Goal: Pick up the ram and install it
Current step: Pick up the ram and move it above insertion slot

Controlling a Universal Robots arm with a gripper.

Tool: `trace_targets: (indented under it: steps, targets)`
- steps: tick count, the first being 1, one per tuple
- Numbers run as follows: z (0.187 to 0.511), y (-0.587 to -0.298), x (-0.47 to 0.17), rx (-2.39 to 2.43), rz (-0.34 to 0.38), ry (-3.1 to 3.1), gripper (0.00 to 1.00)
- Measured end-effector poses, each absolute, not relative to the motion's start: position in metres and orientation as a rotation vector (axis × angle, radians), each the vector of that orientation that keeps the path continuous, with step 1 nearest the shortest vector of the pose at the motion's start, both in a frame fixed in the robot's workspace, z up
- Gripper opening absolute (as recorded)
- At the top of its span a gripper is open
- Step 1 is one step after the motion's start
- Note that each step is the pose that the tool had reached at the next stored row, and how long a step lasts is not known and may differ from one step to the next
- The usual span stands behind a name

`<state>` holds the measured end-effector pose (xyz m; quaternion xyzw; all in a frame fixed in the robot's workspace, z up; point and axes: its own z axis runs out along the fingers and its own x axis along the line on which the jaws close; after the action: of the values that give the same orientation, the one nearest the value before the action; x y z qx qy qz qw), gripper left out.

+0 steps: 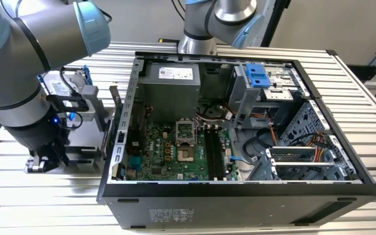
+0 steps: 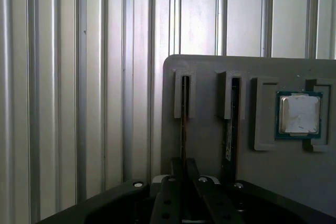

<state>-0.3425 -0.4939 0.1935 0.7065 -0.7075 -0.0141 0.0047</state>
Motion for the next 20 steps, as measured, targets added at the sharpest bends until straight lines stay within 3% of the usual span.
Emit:
trace_targets:
  steps: [20]
  targets:
    - [0.236, -0.494, -0.343, 2.209, -0.044, -2.22, 0.0]
